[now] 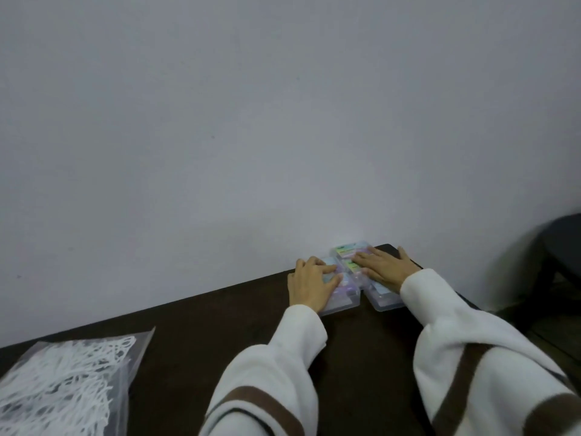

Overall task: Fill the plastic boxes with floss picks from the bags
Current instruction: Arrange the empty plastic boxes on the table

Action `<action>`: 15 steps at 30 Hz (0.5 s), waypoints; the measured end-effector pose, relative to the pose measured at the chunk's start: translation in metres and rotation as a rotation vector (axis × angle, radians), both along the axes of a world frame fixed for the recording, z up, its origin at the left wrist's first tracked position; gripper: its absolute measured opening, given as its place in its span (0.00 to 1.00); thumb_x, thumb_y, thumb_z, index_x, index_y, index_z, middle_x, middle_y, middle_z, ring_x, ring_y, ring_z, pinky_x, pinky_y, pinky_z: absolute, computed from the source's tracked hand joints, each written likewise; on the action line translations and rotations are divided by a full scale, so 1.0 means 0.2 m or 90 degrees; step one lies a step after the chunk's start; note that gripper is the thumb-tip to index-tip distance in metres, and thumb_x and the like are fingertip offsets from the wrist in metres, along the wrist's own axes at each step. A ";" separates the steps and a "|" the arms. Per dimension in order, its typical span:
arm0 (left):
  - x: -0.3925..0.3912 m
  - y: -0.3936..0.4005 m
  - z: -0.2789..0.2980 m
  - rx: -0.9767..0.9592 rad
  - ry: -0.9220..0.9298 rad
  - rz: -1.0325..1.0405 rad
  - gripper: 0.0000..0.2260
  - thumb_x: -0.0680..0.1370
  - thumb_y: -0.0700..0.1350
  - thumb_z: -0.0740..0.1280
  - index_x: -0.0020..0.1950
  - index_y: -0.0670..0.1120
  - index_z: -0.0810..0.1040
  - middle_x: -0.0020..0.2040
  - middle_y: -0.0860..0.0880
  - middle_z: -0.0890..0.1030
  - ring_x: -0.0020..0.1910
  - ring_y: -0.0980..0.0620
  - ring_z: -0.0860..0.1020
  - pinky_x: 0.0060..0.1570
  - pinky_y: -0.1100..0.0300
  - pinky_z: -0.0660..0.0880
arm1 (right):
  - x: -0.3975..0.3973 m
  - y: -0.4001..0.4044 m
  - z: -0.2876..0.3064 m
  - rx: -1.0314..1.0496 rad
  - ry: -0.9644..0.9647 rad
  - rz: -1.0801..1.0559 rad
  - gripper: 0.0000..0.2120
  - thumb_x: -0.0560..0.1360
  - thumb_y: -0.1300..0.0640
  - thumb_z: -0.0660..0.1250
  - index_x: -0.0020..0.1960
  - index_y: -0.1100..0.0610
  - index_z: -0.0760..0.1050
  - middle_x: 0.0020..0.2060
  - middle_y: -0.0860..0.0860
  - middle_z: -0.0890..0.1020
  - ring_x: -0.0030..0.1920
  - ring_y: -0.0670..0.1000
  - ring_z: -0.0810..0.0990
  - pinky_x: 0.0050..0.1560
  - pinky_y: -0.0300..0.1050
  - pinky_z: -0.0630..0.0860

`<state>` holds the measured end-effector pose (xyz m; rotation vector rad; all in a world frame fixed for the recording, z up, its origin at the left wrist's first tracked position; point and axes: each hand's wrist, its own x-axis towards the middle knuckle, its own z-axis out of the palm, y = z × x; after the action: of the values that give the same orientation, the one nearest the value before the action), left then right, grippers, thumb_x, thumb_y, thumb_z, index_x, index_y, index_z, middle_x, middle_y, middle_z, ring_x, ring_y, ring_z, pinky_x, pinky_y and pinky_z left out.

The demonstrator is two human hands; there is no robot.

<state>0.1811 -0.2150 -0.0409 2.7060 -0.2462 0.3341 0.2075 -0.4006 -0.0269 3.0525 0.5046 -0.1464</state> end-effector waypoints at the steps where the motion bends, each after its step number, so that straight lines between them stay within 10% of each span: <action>1: 0.01 -0.01 0.00 0.003 -0.002 0.003 0.17 0.79 0.56 0.61 0.66 0.54 0.74 0.65 0.51 0.72 0.63 0.49 0.67 0.59 0.53 0.67 | 0.01 0.00 0.00 -0.013 -0.024 -0.002 0.23 0.82 0.47 0.44 0.76 0.46 0.45 0.76 0.45 0.46 0.76 0.47 0.44 0.73 0.60 0.43; 9: 0.07 -0.04 -0.02 -0.013 -0.001 0.025 0.18 0.79 0.57 0.61 0.67 0.53 0.74 0.64 0.51 0.72 0.62 0.49 0.67 0.59 0.53 0.67 | -0.08 0.02 -0.02 0.034 -0.303 -0.114 0.14 0.78 0.51 0.60 0.62 0.53 0.69 0.58 0.51 0.75 0.57 0.50 0.74 0.55 0.41 0.70; 15: 0.10 -0.06 -0.02 -0.026 -0.003 0.028 0.17 0.79 0.56 0.61 0.66 0.54 0.75 0.64 0.51 0.72 0.62 0.50 0.67 0.58 0.54 0.66 | -0.09 0.07 -0.08 0.221 -0.206 -0.159 0.18 0.77 0.54 0.63 0.65 0.54 0.66 0.61 0.54 0.69 0.61 0.53 0.70 0.62 0.49 0.70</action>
<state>0.2004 -0.2271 -0.0451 2.6732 -0.1787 0.3554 0.1897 -0.3858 -0.0420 3.3625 0.1381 0.4697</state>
